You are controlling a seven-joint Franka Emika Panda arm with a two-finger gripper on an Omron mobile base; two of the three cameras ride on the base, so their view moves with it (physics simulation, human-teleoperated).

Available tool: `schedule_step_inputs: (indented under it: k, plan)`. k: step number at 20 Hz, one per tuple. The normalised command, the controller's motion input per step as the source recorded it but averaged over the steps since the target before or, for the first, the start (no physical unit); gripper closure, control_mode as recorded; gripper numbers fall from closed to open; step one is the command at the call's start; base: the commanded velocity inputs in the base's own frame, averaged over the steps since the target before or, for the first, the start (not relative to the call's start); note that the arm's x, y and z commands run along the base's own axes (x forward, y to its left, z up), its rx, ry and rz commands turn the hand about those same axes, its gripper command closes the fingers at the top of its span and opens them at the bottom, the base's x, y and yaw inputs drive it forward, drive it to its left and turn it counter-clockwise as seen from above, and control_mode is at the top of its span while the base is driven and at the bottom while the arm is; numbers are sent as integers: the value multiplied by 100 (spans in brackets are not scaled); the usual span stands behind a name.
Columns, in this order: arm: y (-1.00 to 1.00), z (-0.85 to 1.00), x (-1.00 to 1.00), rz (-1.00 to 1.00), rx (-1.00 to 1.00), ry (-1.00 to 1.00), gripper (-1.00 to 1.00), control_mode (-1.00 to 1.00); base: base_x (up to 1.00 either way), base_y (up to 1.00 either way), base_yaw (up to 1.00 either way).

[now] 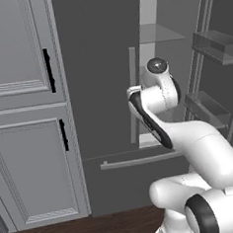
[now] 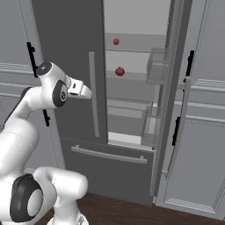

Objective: Take the strawberry from the fridge and place it on top of the pancake, located on the dining counter.

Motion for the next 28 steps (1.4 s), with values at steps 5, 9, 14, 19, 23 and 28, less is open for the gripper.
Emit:
schedule_step_inputs:
  k: [5,9,14,19,23,28]
  plan:
    - [0,-13,17,0,0,0,-100,-100,0,0,0]
    - [0,-20,14,0,0,-1,-100,-100,0,0,0]
    - [0,-24,4,0,0,-13,-100,-100,0,0,0]
    - [0,-23,26,0,0,-9,-100,-100,0,0,0]
    - [0,-2,47,0,0,0,-100,-100,0,0,0]
    - [0,0,42,0,0,3,-100,-100,0,0,0]
